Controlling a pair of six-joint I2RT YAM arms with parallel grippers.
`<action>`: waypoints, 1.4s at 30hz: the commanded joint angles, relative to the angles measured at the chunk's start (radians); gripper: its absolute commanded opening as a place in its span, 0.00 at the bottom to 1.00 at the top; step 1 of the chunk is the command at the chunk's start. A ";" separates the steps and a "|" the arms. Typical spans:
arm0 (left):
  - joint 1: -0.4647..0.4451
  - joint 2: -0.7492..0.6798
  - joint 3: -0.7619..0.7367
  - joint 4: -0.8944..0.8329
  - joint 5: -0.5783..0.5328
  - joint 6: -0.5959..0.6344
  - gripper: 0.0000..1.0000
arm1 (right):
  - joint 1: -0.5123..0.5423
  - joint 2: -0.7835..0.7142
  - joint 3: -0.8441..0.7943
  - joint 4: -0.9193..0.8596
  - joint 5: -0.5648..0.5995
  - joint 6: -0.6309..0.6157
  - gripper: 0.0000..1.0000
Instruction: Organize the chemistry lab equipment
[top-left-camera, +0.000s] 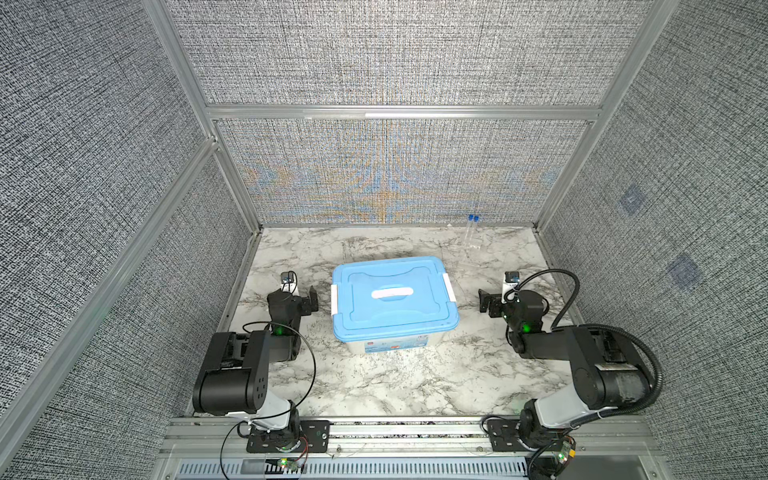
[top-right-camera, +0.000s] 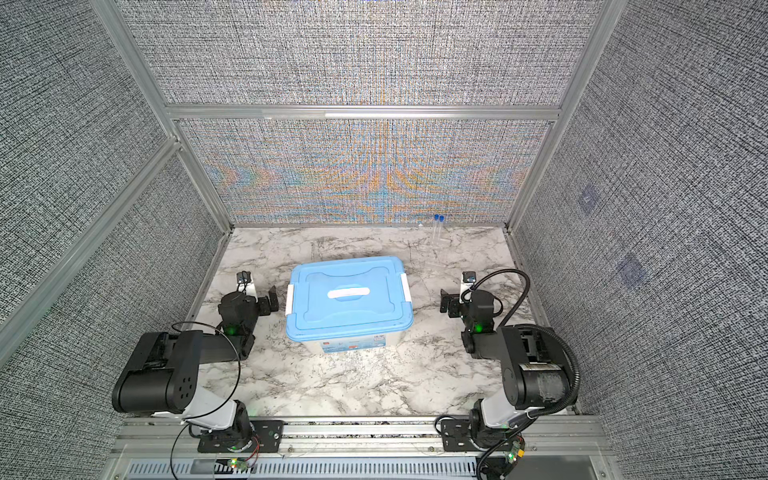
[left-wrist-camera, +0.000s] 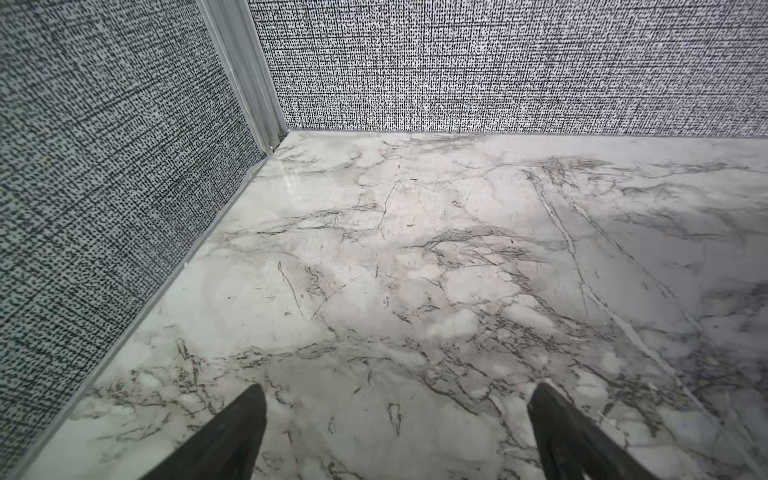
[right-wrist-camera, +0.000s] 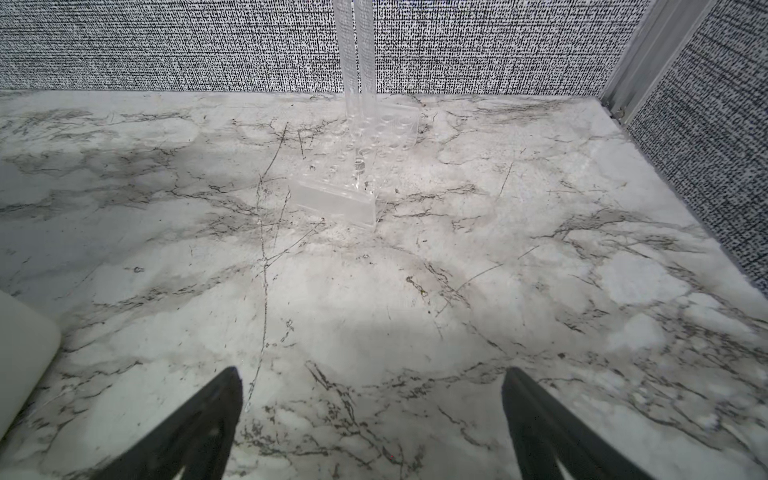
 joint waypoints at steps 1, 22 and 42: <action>-0.001 -0.007 -0.008 0.043 0.005 0.001 0.99 | 0.004 -0.002 0.004 0.004 0.018 -0.013 0.99; 0.000 -0.004 -0.009 0.049 0.007 0.004 0.99 | 0.006 -0.002 0.007 0.004 0.019 -0.013 0.99; 0.015 0.001 0.004 0.028 0.044 -0.009 0.99 | 0.006 -0.002 0.005 0.004 0.023 -0.015 0.99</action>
